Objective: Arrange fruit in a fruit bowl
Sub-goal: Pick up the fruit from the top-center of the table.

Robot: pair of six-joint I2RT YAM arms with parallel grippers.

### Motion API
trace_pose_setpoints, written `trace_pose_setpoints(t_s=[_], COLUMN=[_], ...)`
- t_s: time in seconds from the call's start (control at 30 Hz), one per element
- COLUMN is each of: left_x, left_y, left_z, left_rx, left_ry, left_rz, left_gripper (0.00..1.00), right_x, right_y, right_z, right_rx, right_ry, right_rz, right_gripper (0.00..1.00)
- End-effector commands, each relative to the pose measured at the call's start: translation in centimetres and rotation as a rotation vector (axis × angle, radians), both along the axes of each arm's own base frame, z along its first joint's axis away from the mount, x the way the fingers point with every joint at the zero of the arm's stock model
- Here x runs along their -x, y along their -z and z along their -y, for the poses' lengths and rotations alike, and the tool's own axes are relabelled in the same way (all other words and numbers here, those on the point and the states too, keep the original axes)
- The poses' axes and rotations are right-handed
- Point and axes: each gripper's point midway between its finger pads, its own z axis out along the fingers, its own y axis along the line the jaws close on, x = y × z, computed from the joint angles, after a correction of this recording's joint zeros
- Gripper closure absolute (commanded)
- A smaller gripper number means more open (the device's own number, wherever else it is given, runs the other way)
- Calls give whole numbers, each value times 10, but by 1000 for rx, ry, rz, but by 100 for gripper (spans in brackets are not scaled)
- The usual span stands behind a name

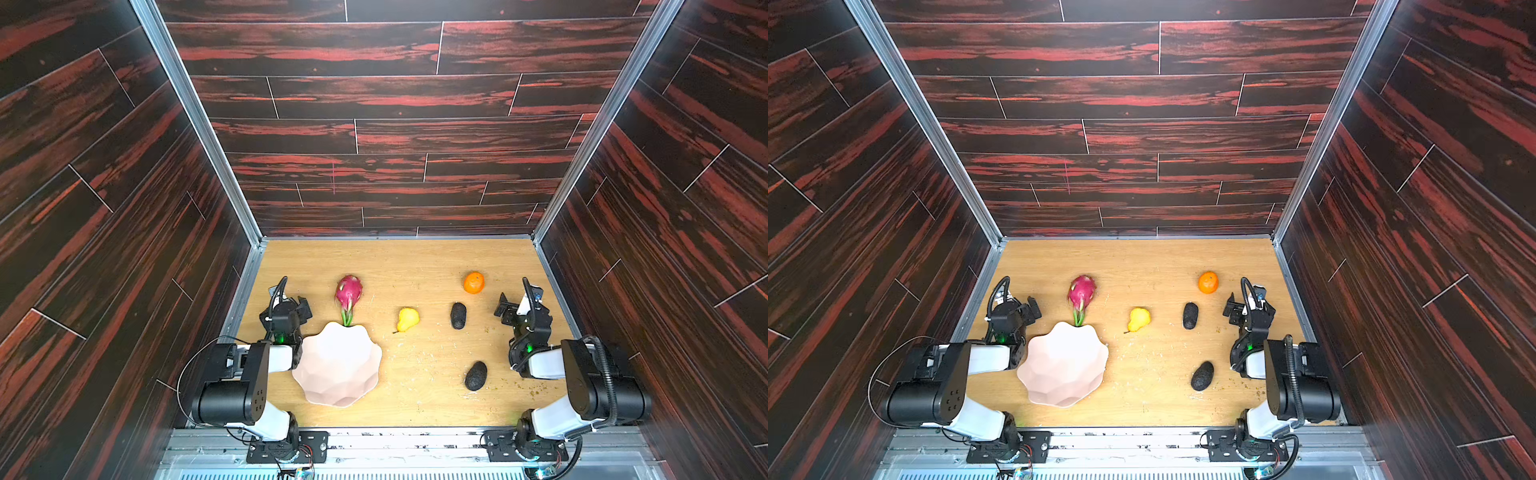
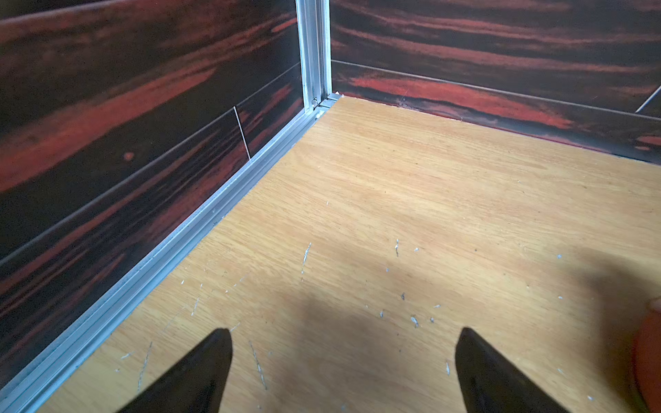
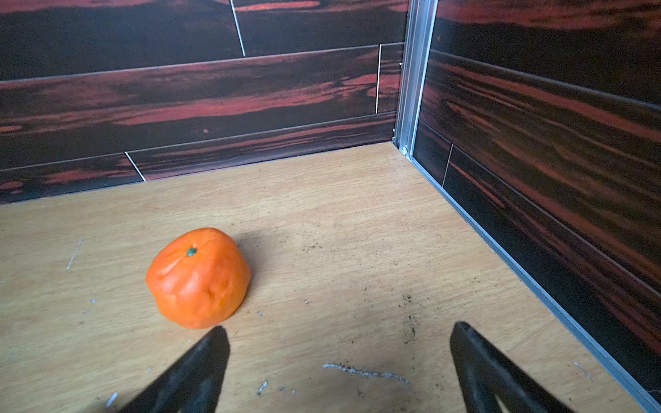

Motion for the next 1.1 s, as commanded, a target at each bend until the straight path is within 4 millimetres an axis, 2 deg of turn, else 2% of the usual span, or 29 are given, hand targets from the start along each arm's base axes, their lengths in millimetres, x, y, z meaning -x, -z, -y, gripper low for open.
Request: trace_pose_setpoints(t_s=[0.0, 0.57, 0.63, 0.7, 0.83, 0.93, 1.03, 1.07], left_x=[-2, -1, 2, 8, 20, 24, 25, 22], left_y=[-7, -8, -16, -19, -53, -88, -116, -119], left_z=[0, -1, -7, -8, -15, -6, -1, 5], left_rx=[-13, -10, -14, -5, -21, -18, 45, 67], left_ry=[-2, -8, -53, -64, -109, -48, -43, -11], left_rz=[18, 21, 55, 57, 125, 127, 76, 51], left_gripper=[1, 0, 0, 1, 2, 5, 6, 6], right_x=[-1, 1, 5, 13, 25, 16, -9, -13], right_y=[-2, -4, -5, -14, -45, -71, -75, -76], right_z=[0, 5, 10, 5, 1, -26, -75, -97], right_rx=[0, 1, -14, 5, 68, 83, -3, -15], right_ry=[6, 37, 65, 44, 92, 10, -165, -244], right_rz=[19, 30, 29, 79, 134, 91, -118, -163], right_gripper=[1, 1, 1, 1, 1, 1, 1, 1])
